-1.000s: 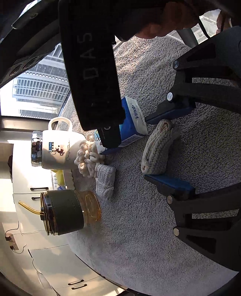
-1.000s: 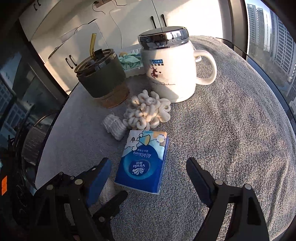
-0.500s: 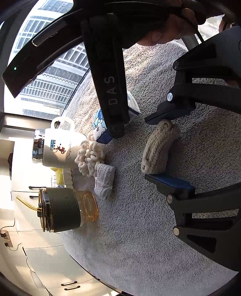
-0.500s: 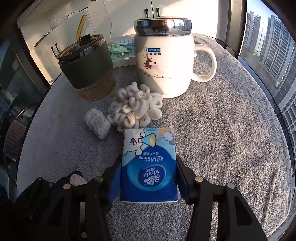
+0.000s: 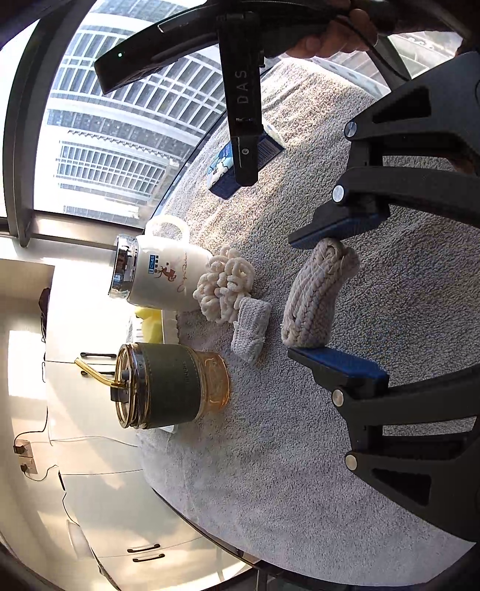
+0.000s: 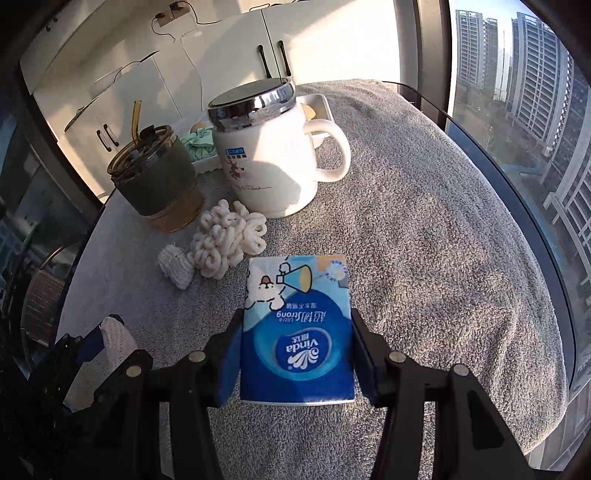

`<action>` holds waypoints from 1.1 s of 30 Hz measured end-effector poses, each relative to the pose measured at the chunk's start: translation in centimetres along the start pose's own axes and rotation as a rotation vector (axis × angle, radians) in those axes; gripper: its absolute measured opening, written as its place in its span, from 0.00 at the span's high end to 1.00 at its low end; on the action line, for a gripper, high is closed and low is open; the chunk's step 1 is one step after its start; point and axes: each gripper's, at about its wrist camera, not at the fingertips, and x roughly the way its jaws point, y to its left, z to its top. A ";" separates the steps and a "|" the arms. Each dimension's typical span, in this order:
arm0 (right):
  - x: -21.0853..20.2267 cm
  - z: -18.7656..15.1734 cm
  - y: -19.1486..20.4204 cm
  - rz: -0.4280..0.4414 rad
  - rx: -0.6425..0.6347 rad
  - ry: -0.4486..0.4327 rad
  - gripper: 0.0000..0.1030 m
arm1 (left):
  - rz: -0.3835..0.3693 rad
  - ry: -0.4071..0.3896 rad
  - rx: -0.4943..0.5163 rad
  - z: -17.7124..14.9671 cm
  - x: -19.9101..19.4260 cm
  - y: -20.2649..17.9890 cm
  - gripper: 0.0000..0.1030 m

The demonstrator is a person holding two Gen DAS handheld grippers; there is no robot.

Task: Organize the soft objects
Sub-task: 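Carry the knitted cloth and tissue pack over the white tray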

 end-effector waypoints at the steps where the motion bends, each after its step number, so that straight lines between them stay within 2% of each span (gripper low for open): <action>1: -0.1 0.0 -0.3 -0.008 0.002 0.001 0.47 | 0.009 -0.002 -0.007 0.1 -0.2 0.4 0.51; 12: -0.6 1.1 -5.1 -0.122 0.060 -0.011 0.47 | 0.165 -0.028 -0.019 2.5 -0.5 5.1 0.51; 22: 1.8 4.6 -8.3 -0.186 0.083 0.007 0.47 | 0.227 -0.012 -0.096 4.9 1.1 10.8 0.51; 33: 5.9 9.9 -12.5 -0.290 0.102 0.035 0.47 | 0.322 -0.001 -0.275 8.4 4.5 20.8 0.51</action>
